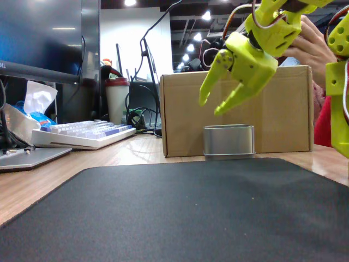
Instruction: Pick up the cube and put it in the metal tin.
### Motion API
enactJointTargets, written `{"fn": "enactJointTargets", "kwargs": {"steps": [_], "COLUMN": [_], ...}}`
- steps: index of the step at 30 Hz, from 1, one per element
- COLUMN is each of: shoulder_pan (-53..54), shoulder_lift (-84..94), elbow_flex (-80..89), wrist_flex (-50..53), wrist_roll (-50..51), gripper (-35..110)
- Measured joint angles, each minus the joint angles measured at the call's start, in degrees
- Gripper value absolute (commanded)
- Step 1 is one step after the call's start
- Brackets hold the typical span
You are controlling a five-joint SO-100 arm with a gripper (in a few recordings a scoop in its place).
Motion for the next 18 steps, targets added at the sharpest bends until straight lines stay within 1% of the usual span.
{"fn": "enactJointTargets", "kwargs": {"steps": [4, 8, 13, 18], "shoulder_pan": [-4.7, -11.2, -21.5, -34.3], "shoulder_lift": [3.7, 9.1, 16.2, 26.3], "elbow_flex": [-1.0, -5.9, -7.3, -6.6], "wrist_flex": [0.2, 7.9, 9.9, 17.8], "wrist_roll": [4.8, 10.8, 16.1, 20.2], "gripper": [0, 0, 0, 0]}}
